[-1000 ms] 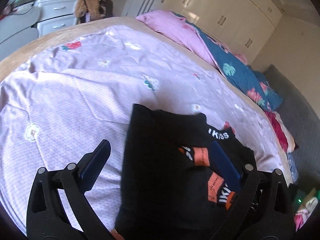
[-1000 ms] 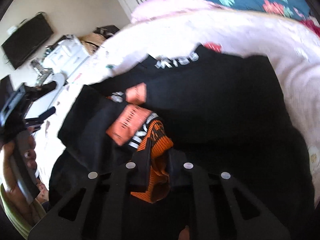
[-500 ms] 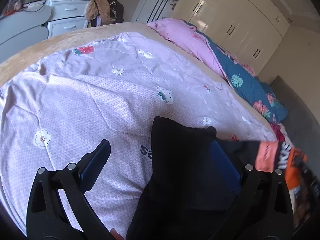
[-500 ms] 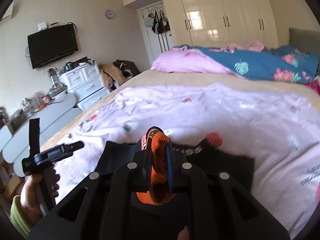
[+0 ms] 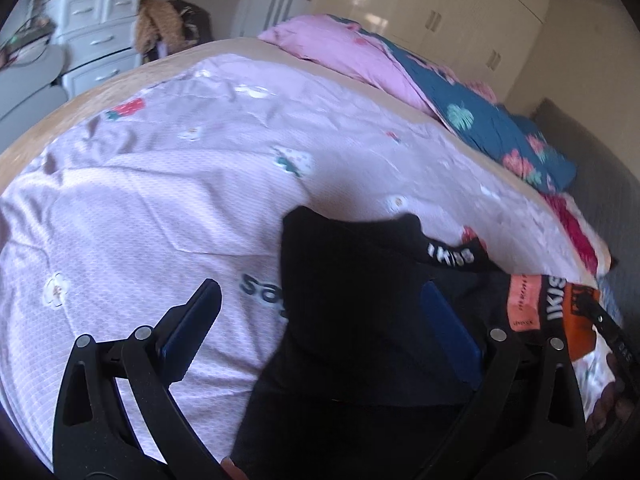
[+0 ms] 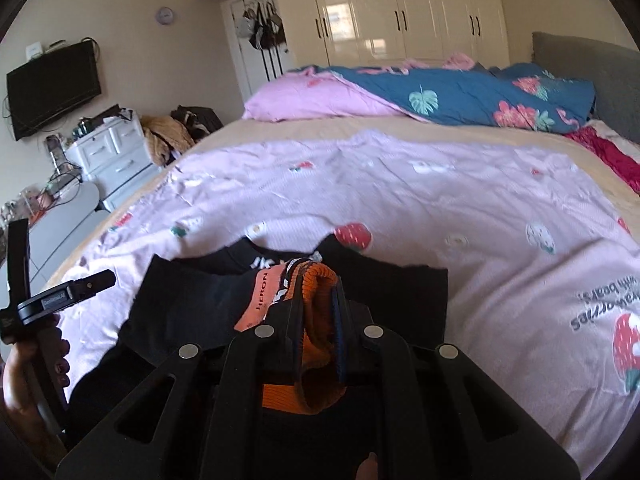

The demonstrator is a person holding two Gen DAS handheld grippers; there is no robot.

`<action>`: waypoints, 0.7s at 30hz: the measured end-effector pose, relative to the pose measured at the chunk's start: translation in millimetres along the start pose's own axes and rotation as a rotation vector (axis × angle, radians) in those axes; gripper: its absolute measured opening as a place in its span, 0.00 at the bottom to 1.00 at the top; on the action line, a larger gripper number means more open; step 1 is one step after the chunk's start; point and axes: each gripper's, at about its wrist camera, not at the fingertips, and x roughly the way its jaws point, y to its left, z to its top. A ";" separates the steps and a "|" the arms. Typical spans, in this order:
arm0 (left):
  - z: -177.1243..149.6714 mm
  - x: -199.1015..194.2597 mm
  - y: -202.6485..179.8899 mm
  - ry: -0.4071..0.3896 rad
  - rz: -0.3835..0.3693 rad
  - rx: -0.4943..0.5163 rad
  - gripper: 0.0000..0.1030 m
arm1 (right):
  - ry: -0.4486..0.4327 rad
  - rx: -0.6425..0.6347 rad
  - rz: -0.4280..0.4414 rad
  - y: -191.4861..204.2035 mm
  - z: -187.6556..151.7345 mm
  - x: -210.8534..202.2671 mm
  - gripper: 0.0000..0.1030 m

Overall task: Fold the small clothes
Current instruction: 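Lay the orange cuff flat on the shirt body and open the right gripper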

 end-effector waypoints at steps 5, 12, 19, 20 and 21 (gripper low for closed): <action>-9.0 12.0 -19.2 0.040 -0.012 0.070 0.91 | 0.026 -0.014 -0.033 -1.2 -7.5 6.1 0.11; -19.0 22.5 -33.6 0.081 -0.044 0.119 0.72 | 0.045 -0.014 -0.043 -3.6 -11.5 9.1 0.11; -25.4 29.7 -42.7 0.111 -0.053 0.152 0.71 | 0.072 -0.001 -0.055 -7.6 -14.8 13.5 0.11; -26.4 31.3 -43.5 0.119 -0.053 0.157 0.71 | 0.079 0.001 -0.061 -8.4 -15.2 14.5 0.11; -26.8 33.4 -45.0 0.126 -0.051 0.162 0.71 | 0.088 0.004 -0.069 -9.5 -16.3 16.2 0.12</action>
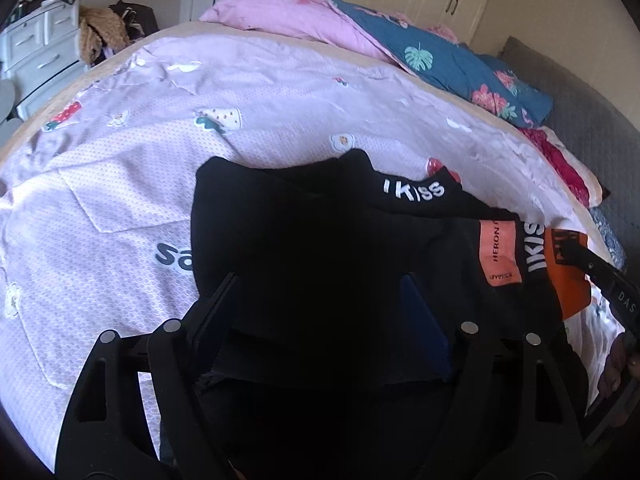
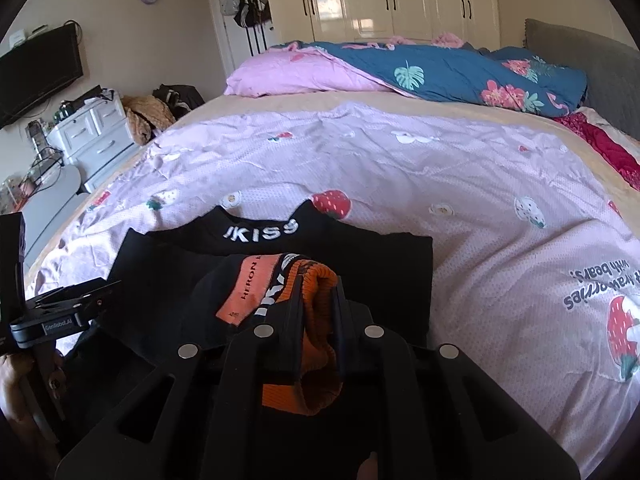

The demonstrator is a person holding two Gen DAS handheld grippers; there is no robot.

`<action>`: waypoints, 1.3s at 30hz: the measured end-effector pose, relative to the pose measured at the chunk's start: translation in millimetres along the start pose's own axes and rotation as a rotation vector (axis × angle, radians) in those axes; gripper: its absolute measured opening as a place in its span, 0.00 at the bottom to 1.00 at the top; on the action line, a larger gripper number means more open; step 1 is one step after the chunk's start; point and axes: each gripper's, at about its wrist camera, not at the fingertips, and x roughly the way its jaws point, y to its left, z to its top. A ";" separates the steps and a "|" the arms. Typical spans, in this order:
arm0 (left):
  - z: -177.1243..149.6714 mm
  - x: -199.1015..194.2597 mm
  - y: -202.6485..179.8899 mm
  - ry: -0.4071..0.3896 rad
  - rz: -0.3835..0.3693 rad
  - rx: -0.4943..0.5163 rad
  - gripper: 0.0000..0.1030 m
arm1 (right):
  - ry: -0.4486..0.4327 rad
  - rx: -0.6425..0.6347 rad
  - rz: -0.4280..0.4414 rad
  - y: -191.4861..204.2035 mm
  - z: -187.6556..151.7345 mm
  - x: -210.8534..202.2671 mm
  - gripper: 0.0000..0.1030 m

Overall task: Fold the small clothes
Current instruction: 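Lay the orange cuff flat on the shirt body and open the right gripper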

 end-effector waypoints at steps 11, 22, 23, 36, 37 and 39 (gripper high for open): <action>-2.8 6.9 -1.0 0.033 -0.014 -0.006 0.71 | 0.022 0.048 -0.029 -10.2 -3.0 4.7 0.26; -4.0 9.5 -7.0 0.055 -0.030 0.018 0.54 | 0.025 -0.064 0.058 24.7 -6.8 4.8 0.42; -5.0 10.0 -6.7 0.060 -0.027 0.020 0.53 | 0.030 -0.083 0.076 30.7 -8.3 5.4 0.42; -13.6 21.6 8.2 0.140 -0.037 -0.020 0.53 | 0.103 -0.173 0.131 62.1 -23.8 22.1 0.55; -13.7 21.3 8.8 0.140 -0.040 -0.023 0.53 | 0.109 -0.171 0.129 61.0 -24.2 24.2 0.55; -13.9 20.8 9.3 0.140 -0.043 -0.025 0.53 | 0.118 -0.168 0.124 59.5 -26.3 26.2 0.56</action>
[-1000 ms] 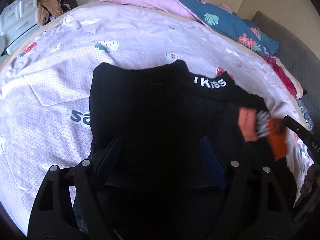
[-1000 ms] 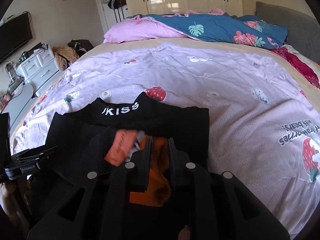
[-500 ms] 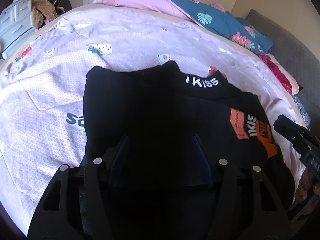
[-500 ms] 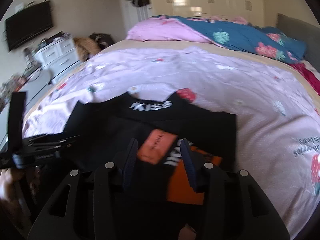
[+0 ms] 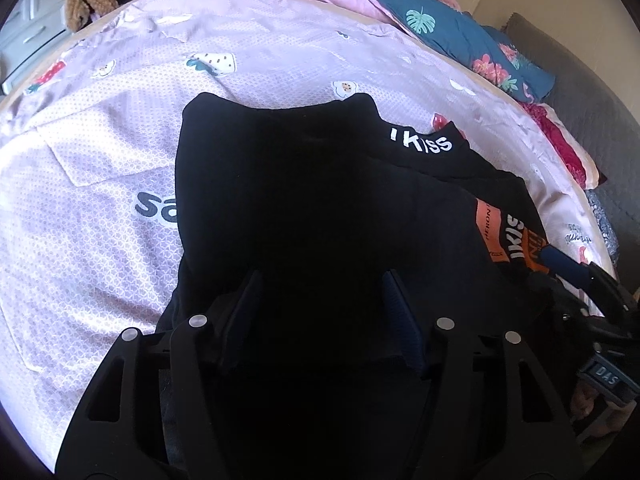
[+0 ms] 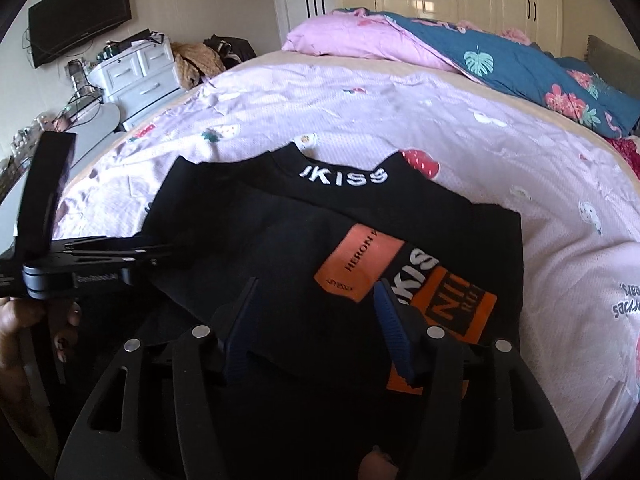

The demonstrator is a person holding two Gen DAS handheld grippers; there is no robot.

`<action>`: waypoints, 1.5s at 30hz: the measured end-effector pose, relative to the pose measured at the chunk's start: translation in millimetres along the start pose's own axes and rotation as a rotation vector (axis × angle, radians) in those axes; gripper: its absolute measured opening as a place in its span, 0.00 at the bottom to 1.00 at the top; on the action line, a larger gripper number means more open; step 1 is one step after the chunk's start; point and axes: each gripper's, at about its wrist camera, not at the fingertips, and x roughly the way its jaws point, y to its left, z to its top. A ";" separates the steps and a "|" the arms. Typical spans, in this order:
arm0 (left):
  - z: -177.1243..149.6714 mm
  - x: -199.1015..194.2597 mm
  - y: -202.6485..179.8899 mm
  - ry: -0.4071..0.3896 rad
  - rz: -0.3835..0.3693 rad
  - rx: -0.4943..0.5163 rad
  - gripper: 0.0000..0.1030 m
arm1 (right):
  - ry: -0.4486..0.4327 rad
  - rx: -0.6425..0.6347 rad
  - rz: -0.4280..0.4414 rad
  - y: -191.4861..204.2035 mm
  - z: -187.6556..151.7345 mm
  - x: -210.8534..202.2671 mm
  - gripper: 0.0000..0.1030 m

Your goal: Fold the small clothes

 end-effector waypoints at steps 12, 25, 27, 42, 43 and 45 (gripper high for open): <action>-1.3 -0.3 -3.2 0.000 0.016 0.020 0.53 | 0.124 0.015 -0.136 -18.0 -13.5 32.4 0.72; -0.8 1.1 -6.2 -0.003 0.022 0.026 0.53 | 0.109 0.042 -0.109 -22.5 -13.3 27.2 0.74; -0.6 0.6 -5.8 -0.004 0.020 0.023 0.53 | 0.103 0.038 -0.106 -21.3 -12.7 25.8 0.78; -1.2 -22.5 -3.6 -0.068 -0.016 -0.002 0.78 | -0.019 0.066 -0.092 -20.4 -0.2 -1.5 0.95; -1.4 -24.5 -3.0 -0.075 -0.016 -0.005 0.82 | -0.028 0.069 -0.089 -20.9 0.8 -4.3 0.96; -2.1 -29.2 -1.3 -0.089 -0.016 -0.012 0.89 | -0.036 0.070 -0.083 -20.7 1.8 -6.9 0.96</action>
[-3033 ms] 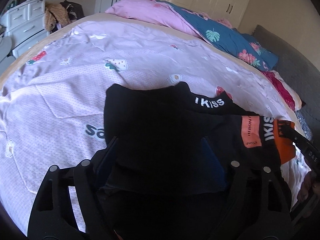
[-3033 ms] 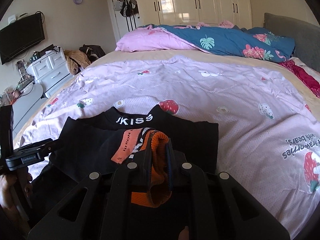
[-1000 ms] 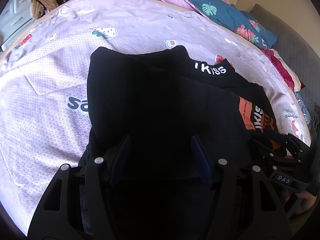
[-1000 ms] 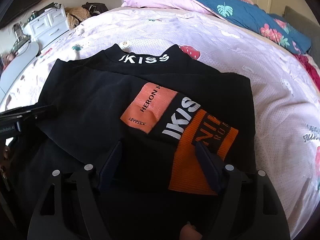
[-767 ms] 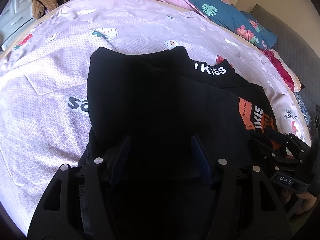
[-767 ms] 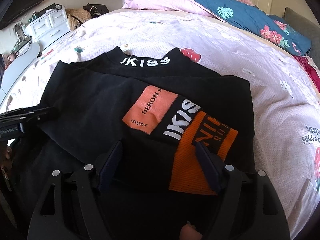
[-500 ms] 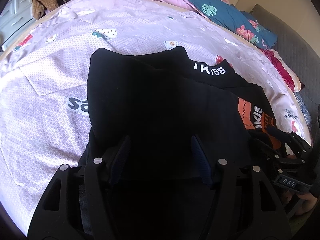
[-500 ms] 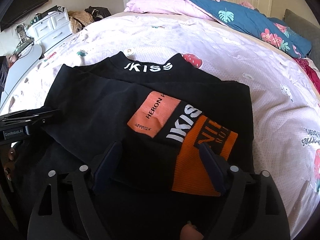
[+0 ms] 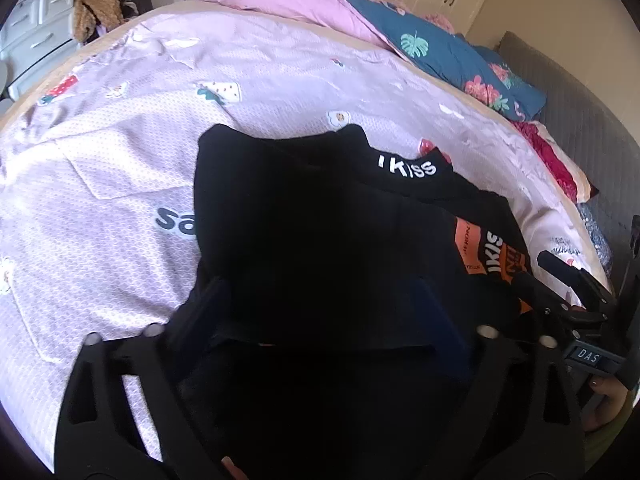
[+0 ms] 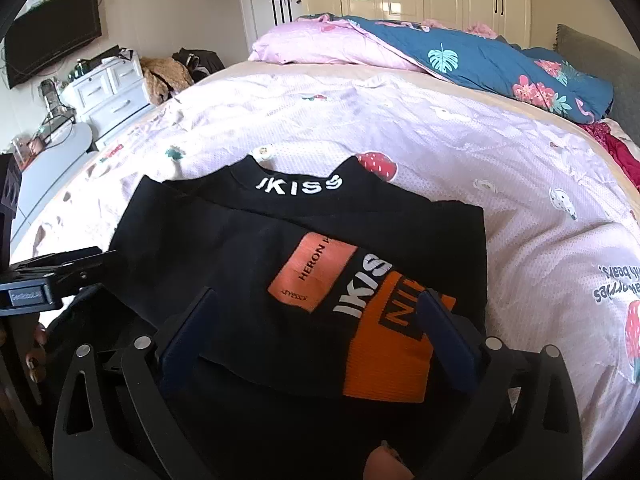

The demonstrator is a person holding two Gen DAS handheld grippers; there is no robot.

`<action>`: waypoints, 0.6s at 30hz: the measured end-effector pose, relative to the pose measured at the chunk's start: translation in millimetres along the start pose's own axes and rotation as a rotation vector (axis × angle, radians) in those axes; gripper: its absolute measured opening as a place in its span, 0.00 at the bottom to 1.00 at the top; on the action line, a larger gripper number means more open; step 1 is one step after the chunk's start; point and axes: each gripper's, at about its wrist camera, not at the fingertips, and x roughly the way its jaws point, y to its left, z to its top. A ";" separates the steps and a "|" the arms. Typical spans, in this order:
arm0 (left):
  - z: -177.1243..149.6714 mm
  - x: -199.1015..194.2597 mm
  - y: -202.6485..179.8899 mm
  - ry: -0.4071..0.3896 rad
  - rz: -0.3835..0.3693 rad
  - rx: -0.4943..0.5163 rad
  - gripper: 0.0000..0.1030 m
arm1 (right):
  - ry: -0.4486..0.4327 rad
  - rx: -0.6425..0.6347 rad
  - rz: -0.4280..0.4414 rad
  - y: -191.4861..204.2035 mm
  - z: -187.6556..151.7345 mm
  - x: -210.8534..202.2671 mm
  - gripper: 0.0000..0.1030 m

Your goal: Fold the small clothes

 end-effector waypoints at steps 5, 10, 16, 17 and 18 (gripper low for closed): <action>-0.6 -4.7 3.6 -0.007 -0.003 -0.026 0.91 | -0.019 -0.001 0.001 1.5 1.8 -5.3 0.96; -0.8 -5.8 4.5 -0.013 0.037 -0.028 0.91 | -0.039 0.014 0.003 -0.1 3.9 -10.4 0.96; -0.5 -16.8 5.9 -0.048 0.045 -0.037 0.91 | -0.073 0.051 -0.003 -4.3 6.1 -20.1 0.96; -0.4 -18.7 5.1 -0.053 0.044 -0.036 0.91 | -0.079 0.055 -0.003 -4.7 6.7 -22.2 0.96; -0.6 -19.8 4.2 -0.055 0.044 -0.033 0.91 | -0.083 0.056 -0.005 -5.1 7.0 -23.8 0.96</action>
